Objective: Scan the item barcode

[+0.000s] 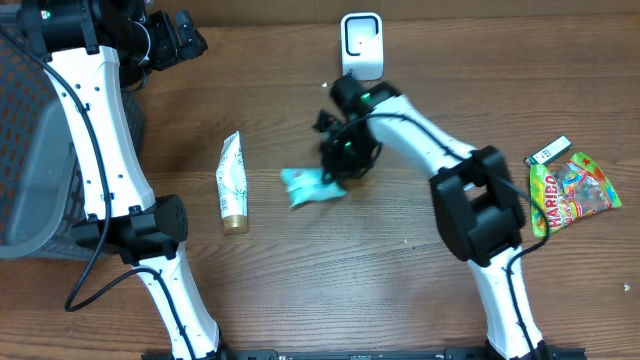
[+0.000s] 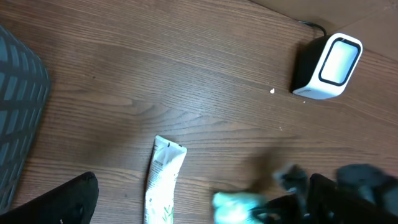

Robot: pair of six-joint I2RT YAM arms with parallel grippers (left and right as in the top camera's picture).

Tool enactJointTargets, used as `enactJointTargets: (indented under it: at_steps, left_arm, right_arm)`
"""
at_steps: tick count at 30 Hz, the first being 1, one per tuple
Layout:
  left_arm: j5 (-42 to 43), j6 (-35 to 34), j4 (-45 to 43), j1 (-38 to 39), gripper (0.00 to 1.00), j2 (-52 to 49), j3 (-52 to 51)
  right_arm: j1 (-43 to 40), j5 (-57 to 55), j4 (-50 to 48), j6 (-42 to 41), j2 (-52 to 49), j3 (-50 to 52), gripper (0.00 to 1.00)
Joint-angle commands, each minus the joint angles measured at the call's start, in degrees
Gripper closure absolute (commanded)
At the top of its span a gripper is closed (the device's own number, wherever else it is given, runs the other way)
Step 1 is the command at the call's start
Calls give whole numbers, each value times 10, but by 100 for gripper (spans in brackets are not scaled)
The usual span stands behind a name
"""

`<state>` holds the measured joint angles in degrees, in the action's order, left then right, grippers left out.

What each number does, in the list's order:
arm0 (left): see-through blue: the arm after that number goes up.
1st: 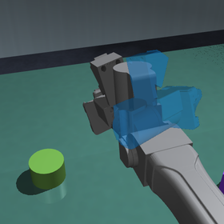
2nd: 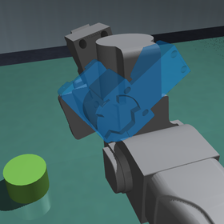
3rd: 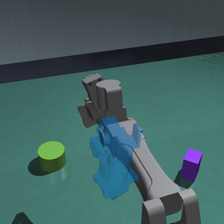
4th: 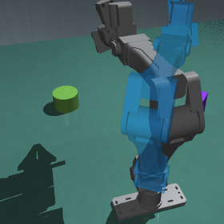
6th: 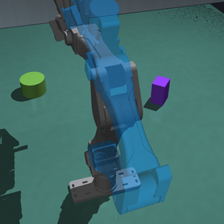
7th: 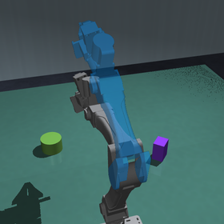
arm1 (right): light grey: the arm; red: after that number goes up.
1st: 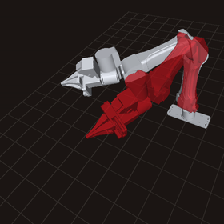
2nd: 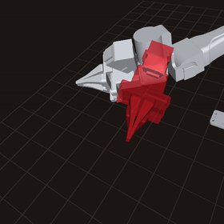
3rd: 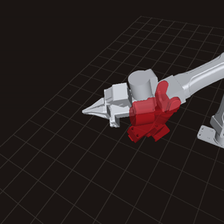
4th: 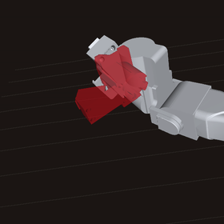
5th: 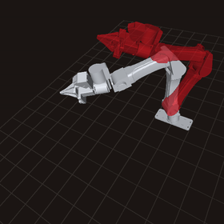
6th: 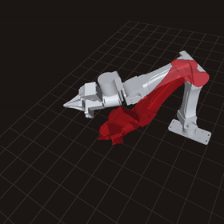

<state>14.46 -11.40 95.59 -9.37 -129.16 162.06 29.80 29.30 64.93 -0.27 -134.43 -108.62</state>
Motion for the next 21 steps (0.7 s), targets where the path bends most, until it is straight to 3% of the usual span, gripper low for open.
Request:
enactJointTargets:
  at_steps: [1, 10, 11, 12, 13, 14, 21]
  left_arm:
    - [0, 7, -1, 4, 0, 6, 7]
    - [-1, 7, -1, 4, 0, 6, 7]
    - [-1, 7, -1, 4, 0, 6, 7]
    - [0, 7, -1, 4, 0, 6, 7]
    - [0, 7, -1, 4, 0, 6, 7]
    - [0, 7, -1, 4, 0, 6, 7]
    - [0, 7, -1, 4, 0, 6, 7]
  right_arm:
    - [-5, -192, 8, 61, 57, -17, 96]
    - [9, -357, -9, 46, 73, -17, 95]
    - [9, -367, -8, 46, 73, -17, 88]
    - [9, -367, -7, 38, 73, -17, 68]
    - [9, -367, -5, 17, 74, -20, 39]
    - [9, -358, -2, -1, 75, -25, 25]
    - [-40, -202, 55, -11, 77, -117, 9]
